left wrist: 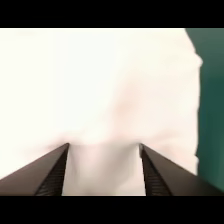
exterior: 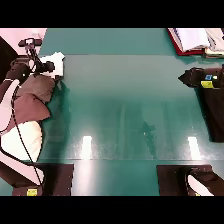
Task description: Fold the shirts.
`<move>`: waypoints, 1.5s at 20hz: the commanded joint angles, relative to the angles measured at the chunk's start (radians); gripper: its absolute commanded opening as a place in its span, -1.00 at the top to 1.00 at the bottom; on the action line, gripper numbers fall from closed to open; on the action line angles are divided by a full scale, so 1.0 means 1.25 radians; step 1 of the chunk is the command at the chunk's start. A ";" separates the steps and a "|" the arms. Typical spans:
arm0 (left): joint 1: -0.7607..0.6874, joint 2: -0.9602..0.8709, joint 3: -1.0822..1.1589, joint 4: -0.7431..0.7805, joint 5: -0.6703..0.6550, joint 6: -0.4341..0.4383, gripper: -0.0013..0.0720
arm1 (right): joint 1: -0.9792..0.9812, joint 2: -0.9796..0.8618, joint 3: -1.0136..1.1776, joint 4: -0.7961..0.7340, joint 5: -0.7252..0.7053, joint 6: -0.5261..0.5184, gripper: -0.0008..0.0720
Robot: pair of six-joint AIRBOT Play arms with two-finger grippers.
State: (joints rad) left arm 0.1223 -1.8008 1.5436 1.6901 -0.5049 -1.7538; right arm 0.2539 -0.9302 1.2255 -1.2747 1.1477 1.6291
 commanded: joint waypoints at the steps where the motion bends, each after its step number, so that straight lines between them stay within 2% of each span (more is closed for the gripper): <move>1: 0.008 -0.028 0.002 0.001 0.053 0.000 -0.06 | 0.000 0.000 0.001 0.000 0.003 0.000 0.93; 2: 0.007 -0.028 0.012 0.001 0.045 0.000 0.61 | 0.000 -0.002 0.001 0.000 0.002 0.000 0.93; 3: 0.007 -0.025 0.026 0.001 0.031 -0.001 0.87 | 0.000 -0.005 0.001 0.000 0.003 0.000 0.93; 7: 0.007 0.044 0.133 0.001 -0.085 0.002 0.89 | 0.000 -0.006 0.005 0.000 -0.040 0.000 0.93; 9: 0.004 0.139 0.175 0.002 -0.096 0.007 0.89 | 0.000 -0.007 0.047 -0.008 -0.070 -0.001 0.93; 11: -0.013 0.272 0.214 0.001 -0.118 0.053 0.89 | 0.000 -0.008 0.111 -0.009 -0.094 -0.041 0.93; 14: -0.079 0.468 0.236 0.001 -0.169 0.120 0.90 | 0.000 -0.008 0.207 -0.009 -0.129 -0.096 0.93; 18: -0.231 0.643 0.236 0.000 -0.301 0.152 0.90 | 0.000 -0.007 0.303 -0.009 -0.135 -0.108 0.93; 21: -0.376 0.651 0.232 -0.013 -0.441 0.151 0.90 | 0.000 -0.007 0.341 -0.009 -0.130 -0.118 0.93; 23: -0.482 0.608 0.225 -0.071 -0.521 0.145 0.90 | 0.000 -0.007 0.362 -0.009 -0.112 -0.118 0.93; 27: -0.682 0.469 0.176 -0.198 -0.547 0.147 0.88 | 0.000 -0.007 0.394 -0.009 -0.061 -0.118 0.93; 28: -0.716 0.429 0.163 -0.214 -0.544 0.147 0.24 | 0.000 -0.007 0.401 -0.009 -0.044 -0.118 0.93; 29: -0.738 0.392 0.155 -0.227 -0.541 0.146 -0.61 | 0.000 -0.007 0.406 -0.009 -0.032 -0.118 0.93; 30: -0.750 0.356 0.154 -0.239 -0.542 0.146 -0.70 | 0.000 -0.007 0.411 -0.009 -0.019 -0.118 0.92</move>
State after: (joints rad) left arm -0.7086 -1.2430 1.7618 1.4712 -1.1542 -1.5723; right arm 0.2539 -0.9390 1.7153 -1.2858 1.0706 1.4822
